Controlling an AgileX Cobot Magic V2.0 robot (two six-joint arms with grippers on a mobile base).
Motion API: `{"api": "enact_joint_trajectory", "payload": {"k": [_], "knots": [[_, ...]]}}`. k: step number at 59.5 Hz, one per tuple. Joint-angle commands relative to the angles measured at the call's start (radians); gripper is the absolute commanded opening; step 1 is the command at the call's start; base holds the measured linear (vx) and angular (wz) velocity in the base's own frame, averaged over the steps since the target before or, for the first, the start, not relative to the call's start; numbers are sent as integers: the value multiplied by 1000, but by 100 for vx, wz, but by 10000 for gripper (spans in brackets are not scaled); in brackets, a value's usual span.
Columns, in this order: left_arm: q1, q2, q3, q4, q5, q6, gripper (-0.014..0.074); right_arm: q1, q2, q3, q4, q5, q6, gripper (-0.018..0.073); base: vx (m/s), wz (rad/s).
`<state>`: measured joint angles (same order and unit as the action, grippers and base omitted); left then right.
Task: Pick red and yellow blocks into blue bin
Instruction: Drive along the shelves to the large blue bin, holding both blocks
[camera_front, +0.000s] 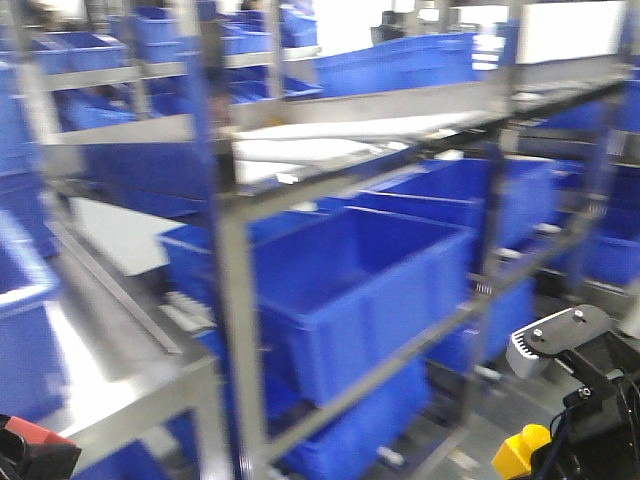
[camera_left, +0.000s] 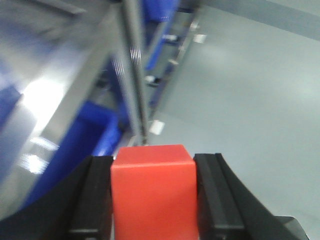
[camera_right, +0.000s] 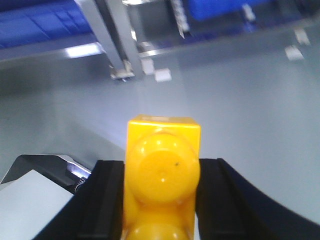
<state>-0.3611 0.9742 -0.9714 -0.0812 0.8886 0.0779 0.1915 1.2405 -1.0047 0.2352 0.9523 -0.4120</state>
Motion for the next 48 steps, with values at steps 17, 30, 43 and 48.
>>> {"api": "enact_joint_trajectory", "payload": {"k": [17,30,43,48], "knots": [[-5,-16,-25,-11,-64,-2,234,-3,-25,-27,9,-34,-10,244,17,77],[-5,-16,-25,-11,-64,-2,234,-3,-25,-27,9,-34,-10,244,10,73],[-5,-16,-25,-11,-64,-2,234,-3,-25,-27,9,-34,-10,244,6,64],[-5,-16,-25,-11,-64,-2,234,-3,-25,-27,9,-34,-10,244,4,52]]}}
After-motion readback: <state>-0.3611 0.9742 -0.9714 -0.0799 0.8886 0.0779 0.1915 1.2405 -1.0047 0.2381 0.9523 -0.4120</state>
